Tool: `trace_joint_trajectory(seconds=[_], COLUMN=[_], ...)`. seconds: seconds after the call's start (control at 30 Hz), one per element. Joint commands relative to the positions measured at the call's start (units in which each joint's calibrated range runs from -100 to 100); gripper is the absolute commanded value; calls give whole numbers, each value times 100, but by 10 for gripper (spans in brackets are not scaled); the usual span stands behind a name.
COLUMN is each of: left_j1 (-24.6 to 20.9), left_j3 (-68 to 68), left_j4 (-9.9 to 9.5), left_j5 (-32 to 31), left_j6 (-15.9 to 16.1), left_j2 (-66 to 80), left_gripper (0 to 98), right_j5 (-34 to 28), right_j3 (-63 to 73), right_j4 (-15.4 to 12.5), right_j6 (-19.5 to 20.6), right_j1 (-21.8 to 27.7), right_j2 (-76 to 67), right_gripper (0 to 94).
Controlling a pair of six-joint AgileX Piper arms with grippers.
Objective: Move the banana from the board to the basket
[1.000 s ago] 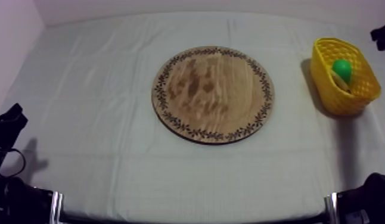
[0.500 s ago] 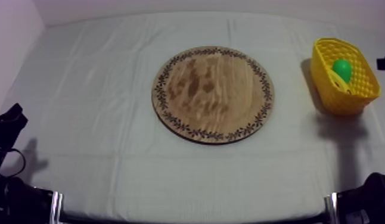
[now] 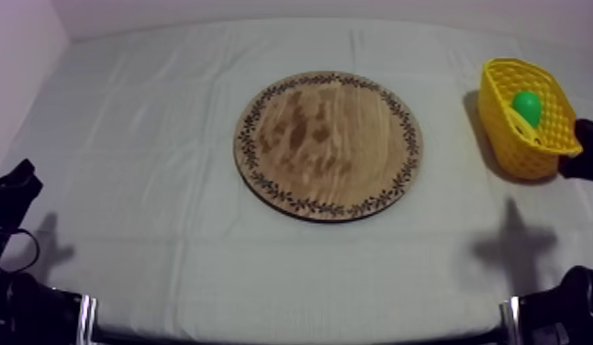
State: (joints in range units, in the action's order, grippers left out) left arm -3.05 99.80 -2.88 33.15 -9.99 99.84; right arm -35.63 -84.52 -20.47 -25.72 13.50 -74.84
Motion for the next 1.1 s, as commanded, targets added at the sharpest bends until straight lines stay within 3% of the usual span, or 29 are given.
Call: trace_joint_trajectory(seconds=[0.0,0.3,0.4,0.47,0.57,0.67,0.87,1.07], left_j1=[-2,-2,-2,-2,-2,-2,-2,-2], left_j3=[-2,-2,-2,-2,-2,-2,-2,-2], left_j4=[2,5,6,7,7,10,12,12], left_j5=[-1,-1,-1,-1,-1,-1,-1,-1], left_j6=[0,0,1,3,1,3,2,0], left_j2=[-2,-2,-2,-2,-2,-2,-2,-2], left_gripper=[1,1,1,1,1,1,1,1], right_j5=[188,-861,-991,-727,-328,-234,-193,-153], right_j3=[-682,-916,-1028,-1222,-1400,-1461,-1489,-1502], right_j4=[-205,409,959,1371,1695,1803,1849,1866], right_j6=[75,1029,1386,1859,2438,2323,1363,1245], right_j1=[-33,-185,-342,-455,-594,-678,-955,-1000], right_j2=[-716,-1974,-2057,-2079,-2093,-2097,-2093,-2092], right_gripper=[4,3,6,7,8,6,5,5])
